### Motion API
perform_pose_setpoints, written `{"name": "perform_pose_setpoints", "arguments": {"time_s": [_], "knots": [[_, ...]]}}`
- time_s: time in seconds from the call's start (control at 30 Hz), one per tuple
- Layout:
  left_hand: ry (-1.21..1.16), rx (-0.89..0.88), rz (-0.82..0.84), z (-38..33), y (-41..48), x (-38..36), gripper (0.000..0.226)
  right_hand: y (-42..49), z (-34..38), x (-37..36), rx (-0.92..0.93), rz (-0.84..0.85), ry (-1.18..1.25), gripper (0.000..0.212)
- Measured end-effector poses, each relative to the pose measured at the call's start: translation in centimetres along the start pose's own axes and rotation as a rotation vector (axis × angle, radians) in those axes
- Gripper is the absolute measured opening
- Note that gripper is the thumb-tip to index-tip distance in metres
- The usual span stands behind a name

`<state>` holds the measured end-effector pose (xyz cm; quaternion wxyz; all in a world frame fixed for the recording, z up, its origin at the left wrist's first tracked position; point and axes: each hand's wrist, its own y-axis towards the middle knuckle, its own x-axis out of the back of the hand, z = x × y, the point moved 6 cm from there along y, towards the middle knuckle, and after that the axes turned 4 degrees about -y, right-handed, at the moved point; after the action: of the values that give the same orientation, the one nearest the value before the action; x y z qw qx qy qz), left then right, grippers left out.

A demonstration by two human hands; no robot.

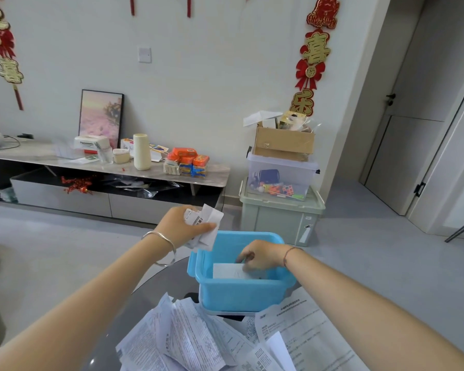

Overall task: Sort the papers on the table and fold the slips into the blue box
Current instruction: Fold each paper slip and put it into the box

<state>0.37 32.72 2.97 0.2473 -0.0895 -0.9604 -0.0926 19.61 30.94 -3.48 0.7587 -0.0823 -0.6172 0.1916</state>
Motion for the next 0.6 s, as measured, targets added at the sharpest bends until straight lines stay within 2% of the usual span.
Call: {"name": "perform_pose_setpoints", "arguments": {"time_s": [0.1, 0.17, 0.23, 0.37, 0.47, 0.6], "knots": [[-0.087, 0.042, 0.012, 0.1, -0.4, -1.0, 0.023, -0.6, 0.4, 1.4, 0.036, -0.251, 0.166, 0.023], [-0.167, 0.083, 0.008, 0.2, -0.7, -1.7, 0.025, -2.5, 1.5, 3.2, 0.091, -0.419, 0.595, 0.021], [-0.265, 0.139, 0.030, 0.2, -0.9, -2.8, 0.026, -4.4, 2.6, 4.1, 0.117, -0.450, 0.960, 0.025], [-0.391, 0.212, 0.133, -0.5, -2.0, -5.7, 0.027, -6.5, 3.0, 4.1, 0.093, -0.494, 1.087, 0.009], [-0.481, 0.233, 0.174, -1.0, -3.0, -7.0, 0.020, -7.1, 1.6, 3.8, 0.018, -0.558, 1.133, 0.009], [-0.488, 0.282, 0.154, -0.6, -3.5, -7.7, 0.024, -7.6, 0.1, 3.5, -0.093, -0.695, 1.185, 0.007]]}}
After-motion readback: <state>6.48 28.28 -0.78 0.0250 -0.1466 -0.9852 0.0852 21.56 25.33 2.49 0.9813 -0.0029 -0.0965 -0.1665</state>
